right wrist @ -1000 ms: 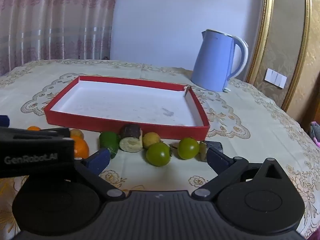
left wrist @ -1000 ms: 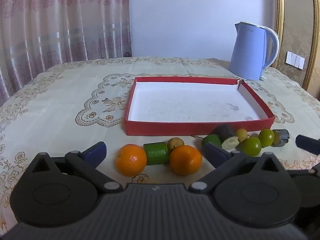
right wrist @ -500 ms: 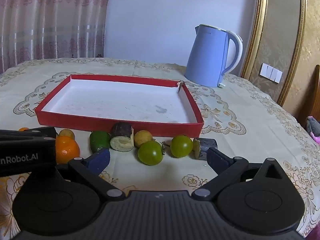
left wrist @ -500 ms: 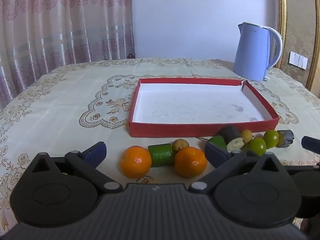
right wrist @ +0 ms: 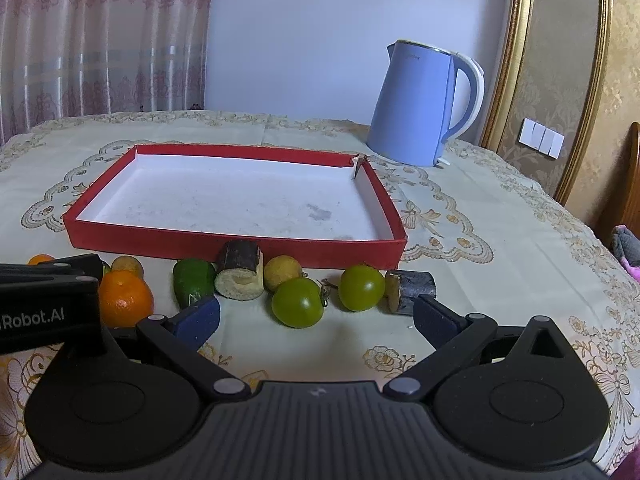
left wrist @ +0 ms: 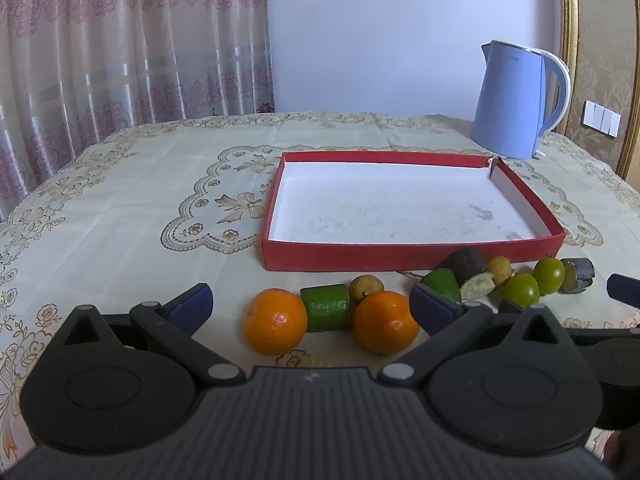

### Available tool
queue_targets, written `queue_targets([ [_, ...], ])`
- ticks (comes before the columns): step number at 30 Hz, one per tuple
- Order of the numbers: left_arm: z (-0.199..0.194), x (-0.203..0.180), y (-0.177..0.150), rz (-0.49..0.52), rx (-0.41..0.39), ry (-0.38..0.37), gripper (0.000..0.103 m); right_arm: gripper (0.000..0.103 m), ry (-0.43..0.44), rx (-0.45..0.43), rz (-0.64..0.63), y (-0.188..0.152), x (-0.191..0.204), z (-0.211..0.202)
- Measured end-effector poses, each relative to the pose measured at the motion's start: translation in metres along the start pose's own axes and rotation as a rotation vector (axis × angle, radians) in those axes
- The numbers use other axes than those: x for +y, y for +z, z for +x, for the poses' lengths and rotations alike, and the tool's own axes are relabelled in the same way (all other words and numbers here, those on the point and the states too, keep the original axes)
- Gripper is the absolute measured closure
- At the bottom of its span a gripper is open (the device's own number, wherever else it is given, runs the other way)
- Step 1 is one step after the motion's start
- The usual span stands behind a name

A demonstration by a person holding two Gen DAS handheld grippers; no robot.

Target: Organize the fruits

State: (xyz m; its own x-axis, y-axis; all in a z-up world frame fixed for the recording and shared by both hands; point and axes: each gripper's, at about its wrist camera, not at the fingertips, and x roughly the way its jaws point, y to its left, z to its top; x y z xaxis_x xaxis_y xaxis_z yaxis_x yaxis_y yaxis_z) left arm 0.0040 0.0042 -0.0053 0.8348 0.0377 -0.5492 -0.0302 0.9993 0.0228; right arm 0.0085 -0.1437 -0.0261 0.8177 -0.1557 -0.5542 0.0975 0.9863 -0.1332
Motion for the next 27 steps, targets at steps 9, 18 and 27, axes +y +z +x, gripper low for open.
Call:
queue_targets([
  [9, 0.0011, -0.0009, -0.0006, -0.001, 0.000, 0.000, 0.000, 0.000, 0.001, 0.003, 0.005, -0.0011, -0.0015, 0.0018],
  [18, 0.0016, 0.0002, -0.0013, 0.002, 0.002, 0.002, 0.000, 0.000, 0.003, 0.010, 0.008, -0.0011, -0.0017, 0.0037],
  [27, 0.0014, 0.0004, -0.0014, 0.000, 0.001, 0.000, 0.000, 0.000, 0.004, 0.012, 0.011, -0.0015, -0.0022, 0.0034],
])
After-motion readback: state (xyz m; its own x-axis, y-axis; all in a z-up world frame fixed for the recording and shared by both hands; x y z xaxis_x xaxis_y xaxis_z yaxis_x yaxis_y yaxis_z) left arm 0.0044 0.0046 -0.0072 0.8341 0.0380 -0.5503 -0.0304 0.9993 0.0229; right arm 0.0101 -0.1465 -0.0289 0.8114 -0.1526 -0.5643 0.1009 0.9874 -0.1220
